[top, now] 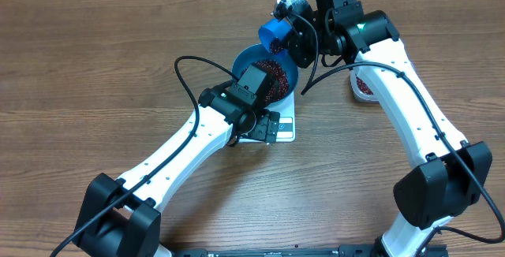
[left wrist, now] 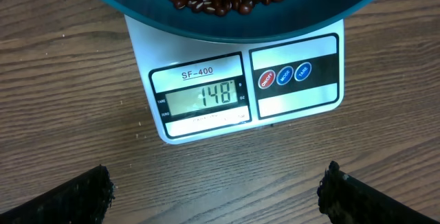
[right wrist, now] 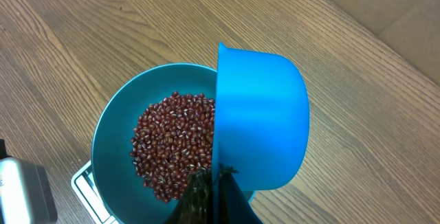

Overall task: Scoop item into bowl and weigh 150g on scale
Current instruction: 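Hold the scoop tilted over the bowl, trickling beans in slowly, then carry the scoop back right and lower it into the bean tub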

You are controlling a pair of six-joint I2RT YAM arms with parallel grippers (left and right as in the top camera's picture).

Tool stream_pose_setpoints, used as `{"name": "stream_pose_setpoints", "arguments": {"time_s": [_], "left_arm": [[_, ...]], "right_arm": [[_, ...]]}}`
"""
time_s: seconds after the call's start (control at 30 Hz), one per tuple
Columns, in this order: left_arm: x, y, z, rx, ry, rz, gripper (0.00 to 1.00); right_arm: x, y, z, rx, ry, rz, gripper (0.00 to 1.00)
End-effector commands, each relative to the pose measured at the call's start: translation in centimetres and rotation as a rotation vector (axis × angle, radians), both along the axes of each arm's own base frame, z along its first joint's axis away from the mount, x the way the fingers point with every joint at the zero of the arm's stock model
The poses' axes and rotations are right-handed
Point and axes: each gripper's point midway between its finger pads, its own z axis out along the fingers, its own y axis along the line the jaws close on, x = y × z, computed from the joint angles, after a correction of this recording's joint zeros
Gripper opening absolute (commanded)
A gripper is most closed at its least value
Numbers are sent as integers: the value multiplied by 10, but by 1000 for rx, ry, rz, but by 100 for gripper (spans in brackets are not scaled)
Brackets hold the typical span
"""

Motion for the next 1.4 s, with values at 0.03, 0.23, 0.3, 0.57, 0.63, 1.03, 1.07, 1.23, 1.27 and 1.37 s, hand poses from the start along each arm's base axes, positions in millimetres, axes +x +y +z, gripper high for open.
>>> {"name": "stream_pose_setpoints", "arguments": {"time_s": [0.03,0.23,0.3,0.57,0.63,1.03,1.07,1.23,1.27,1.37], "left_arm": [[1,-4,1,-9,-4,6,100],[2,-4,1,-9,-4,7,100],[2,-4,1,-9,-4,6,100],[1,-4,1,-9,-4,6,100],[2,-4,1,-9,-4,7,99],[1,-4,1,-9,-4,6,100],[1,-4,1,-9,-3,6,99],[2,-4,1,-9,-4,7,100],[2,-4,1,-9,-4,7,100],[1,-4,1,-9,-4,6,100]], "right_arm": [[2,5,13,28,-19,3,4],[2,5,13,28,-19,3,4],[2,5,13,28,-19,3,4],[2,5,13,27,-18,2,4],[2,5,13,28,-19,2,4],[8,-10,27,282,138,-145,4],[8,-13,31,335,168,-145,4],[11,-51,55,597,313,-205,4],[12,-63,58,635,331,-227,4],[19,-115,56,681,361,-358,4]]}}
